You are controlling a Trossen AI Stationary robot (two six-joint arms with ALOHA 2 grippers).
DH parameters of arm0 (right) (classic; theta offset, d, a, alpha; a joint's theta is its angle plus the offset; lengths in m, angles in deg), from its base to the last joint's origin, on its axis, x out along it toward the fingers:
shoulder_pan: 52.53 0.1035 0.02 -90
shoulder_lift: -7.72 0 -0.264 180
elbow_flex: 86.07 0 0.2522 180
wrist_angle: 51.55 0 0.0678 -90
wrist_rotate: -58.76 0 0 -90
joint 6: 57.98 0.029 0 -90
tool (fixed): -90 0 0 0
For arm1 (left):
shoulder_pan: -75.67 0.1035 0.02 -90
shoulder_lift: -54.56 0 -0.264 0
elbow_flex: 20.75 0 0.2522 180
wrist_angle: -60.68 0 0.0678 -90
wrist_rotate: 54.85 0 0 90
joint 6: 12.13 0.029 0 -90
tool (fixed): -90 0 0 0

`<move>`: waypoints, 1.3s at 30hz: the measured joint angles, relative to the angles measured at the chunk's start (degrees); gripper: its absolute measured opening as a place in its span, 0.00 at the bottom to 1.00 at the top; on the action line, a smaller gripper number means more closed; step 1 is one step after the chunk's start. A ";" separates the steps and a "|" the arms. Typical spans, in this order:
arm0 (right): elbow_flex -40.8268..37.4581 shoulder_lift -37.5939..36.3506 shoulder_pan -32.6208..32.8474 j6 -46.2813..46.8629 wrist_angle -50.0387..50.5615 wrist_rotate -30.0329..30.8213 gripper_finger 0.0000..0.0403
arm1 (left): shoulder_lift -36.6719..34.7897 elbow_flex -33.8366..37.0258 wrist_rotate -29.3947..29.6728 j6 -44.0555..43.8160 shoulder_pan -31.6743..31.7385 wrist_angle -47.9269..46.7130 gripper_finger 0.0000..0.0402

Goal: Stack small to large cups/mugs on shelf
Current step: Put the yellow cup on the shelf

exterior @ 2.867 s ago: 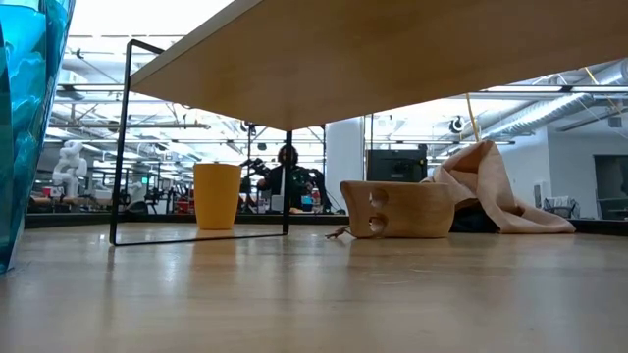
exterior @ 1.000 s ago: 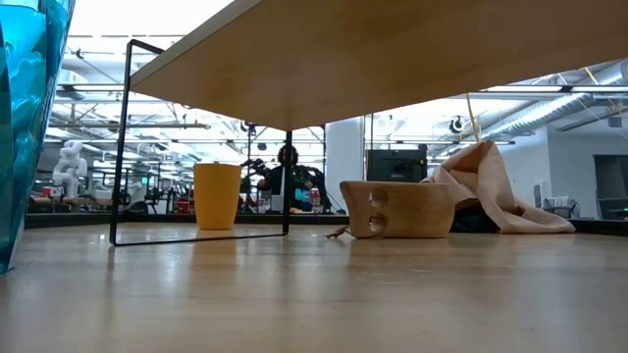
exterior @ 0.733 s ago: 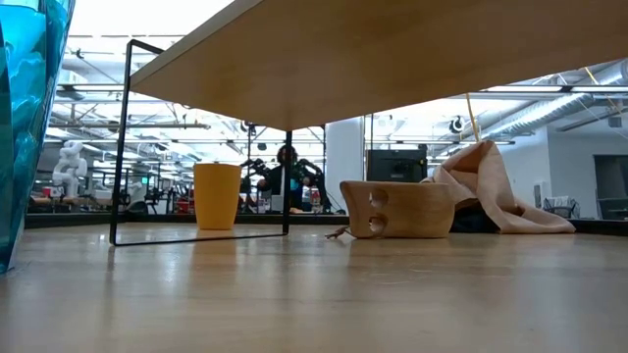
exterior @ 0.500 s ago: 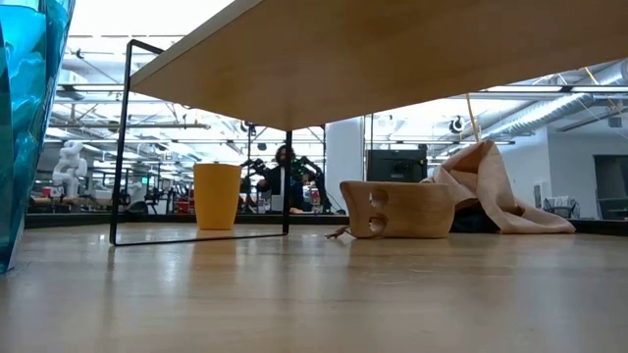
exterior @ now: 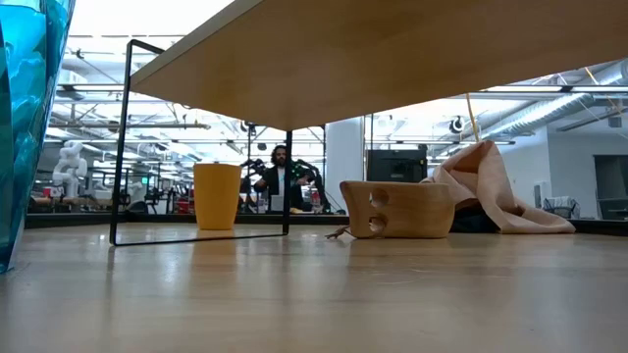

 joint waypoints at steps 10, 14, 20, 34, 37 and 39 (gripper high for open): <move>0.00 0.00 0.00 -1.52 -0.01 -0.02 0.16 | -0.73 -0.01 -1.30 -1.43 -1.06 -1.85 0.30; 0.00 0.00 0.00 -2.20 0.00 -0.02 0.16 | -2.15 0.06 -1.72 -0.94 -1.58 -4.23 0.30; 0.00 0.00 0.00 -4.40 -0.01 -0.02 0.16 | -7.69 -0.03 -3.04 -4.86 -2.20 -11.63 0.30; 0.00 0.00 0.00 -12.33 0.46 0.00 0.16 | -26.58 -0.03 -16.31 -22.37 4.71 -30.19 0.30; 0.00 0.00 0.02 -13.75 0.46 -0.02 0.16 | -30.33 -0.03 -22.10 -24.10 7.32 -33.30 0.30; 0.00 -0.01 0.02 -14.63 0.49 -0.02 0.16 | -32.39 -0.03 -25.36 -24.16 8.65 -35.09 0.30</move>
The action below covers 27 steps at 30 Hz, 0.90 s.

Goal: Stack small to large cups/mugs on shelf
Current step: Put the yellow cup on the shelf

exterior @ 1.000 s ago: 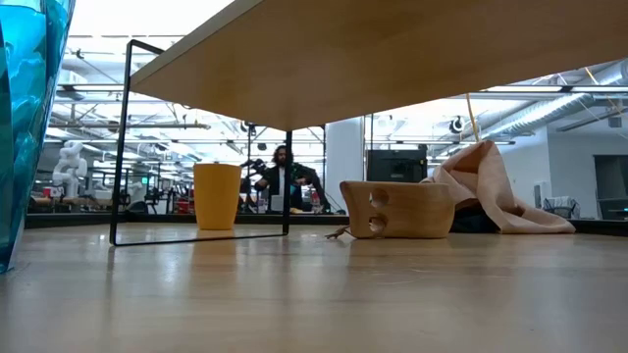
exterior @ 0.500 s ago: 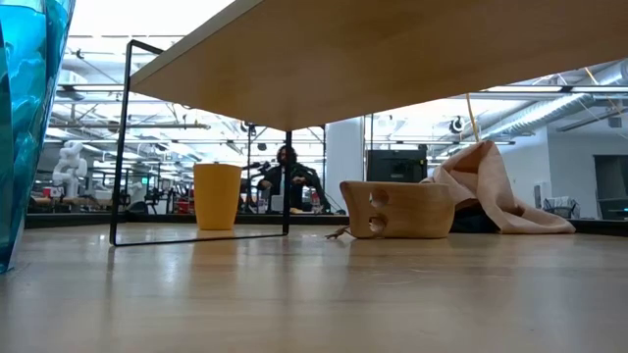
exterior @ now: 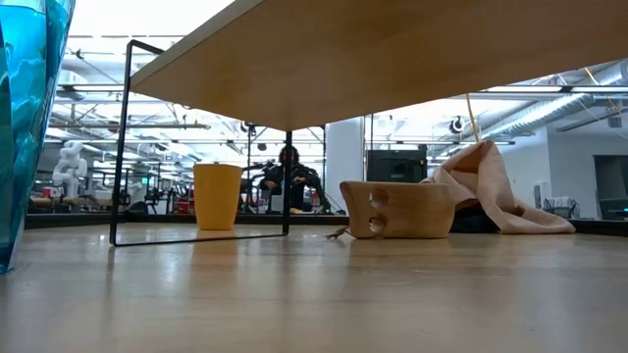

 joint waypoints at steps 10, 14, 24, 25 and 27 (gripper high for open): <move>0.00 -0.26 -0.02 -4.04 2.00 0.00 0.16 | -7.29 0.00 -9.42 -1.26 5.79 -8.93 0.30; -1.16 -0.36 0.00 -4.06 4.26 -0.01 0.16 | -9.31 0.00 -14.76 -2.79 8.52 -17.03 0.30; -8.73 -1.71 0.00 -3.40 3.58 0.02 0.16 | -9.47 0.00 -26.92 -3.45 17.19 -29.72 0.30; -9.41 -1.91 0.00 -3.28 3.18 0.01 0.16 | -9.43 0.00 -29.66 -2.27 18.50 -29.74 0.30; -10.48 -2.33 0.00 -2.67 2.46 0.00 0.16 | -9.15 0.00 -34.23 0.33 21.07 -29.93 0.30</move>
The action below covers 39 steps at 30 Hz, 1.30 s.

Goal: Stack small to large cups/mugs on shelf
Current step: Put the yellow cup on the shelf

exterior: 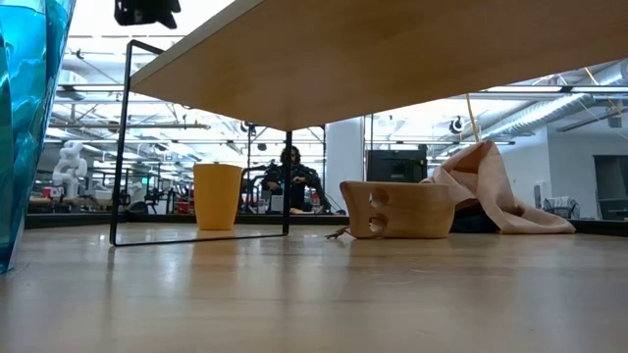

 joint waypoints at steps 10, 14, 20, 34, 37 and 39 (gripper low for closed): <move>-1.20 -0.56 3.72 0.82 -3.11 0.12 0.16 | 4.64 0.00 -11.56 17.25 14.15 -3.91 0.30; -1.20 -0.53 5.77 2.01 -3.04 0.26 0.16 | 8.71 0.00 -13.57 27.90 17.74 -5.48 0.30; -1.20 -0.53 8.82 3.86 -3.05 1.51 0.16 | 15.55 0.00 -10.24 40.78 19.76 -7.82 0.30; -1.20 -0.51 16.38 6.62 -2.99 7.95 0.16 | 22.70 0.00 -0.60 52.11 21.47 -2.34 0.30; -1.20 -0.51 17.47 6.85 -2.99 9.39 0.16 | 22.76 0.00 -0.55 52.78 21.59 -0.88 0.30; -1.20 -0.51 17.82 6.92 -2.99 9.44 0.16 | 23.27 0.00 -0.62 52.75 21.76 -0.42 0.30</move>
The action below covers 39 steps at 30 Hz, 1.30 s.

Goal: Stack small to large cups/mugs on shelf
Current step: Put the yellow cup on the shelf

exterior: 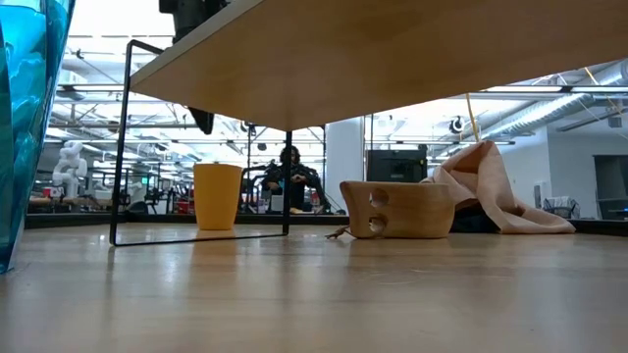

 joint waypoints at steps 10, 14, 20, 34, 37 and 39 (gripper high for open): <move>0.00 0.02 0.57 1.39 -1.16 1.57 0.16 | 3.87 0.02 -1.56 -0.13 1.26 1.01 0.30; 0.00 0.02 0.57 1.42 -1.25 1.57 0.16 | 4.63 0.02 -1.51 0.62 1.24 1.30 0.30; 0.02 0.02 0.57 1.42 -1.27 1.57 0.16 | 5.86 0.02 -3.67 0.20 1.57 1.47 0.30; 0.02 0.02 0.57 1.27 -1.25 1.57 0.16 | 6.08 0.02 -3.17 -0.21 1.44 1.49 0.30; 0.02 0.02 0.57 1.24 -1.25 1.57 0.16 | 6.08 0.02 -2.24 -0.03 1.46 1.49 0.30; 0.02 0.02 0.57 1.25 -1.25 1.57 0.16 | 6.08 0.02 -2.20 0.19 1.46 1.51 0.30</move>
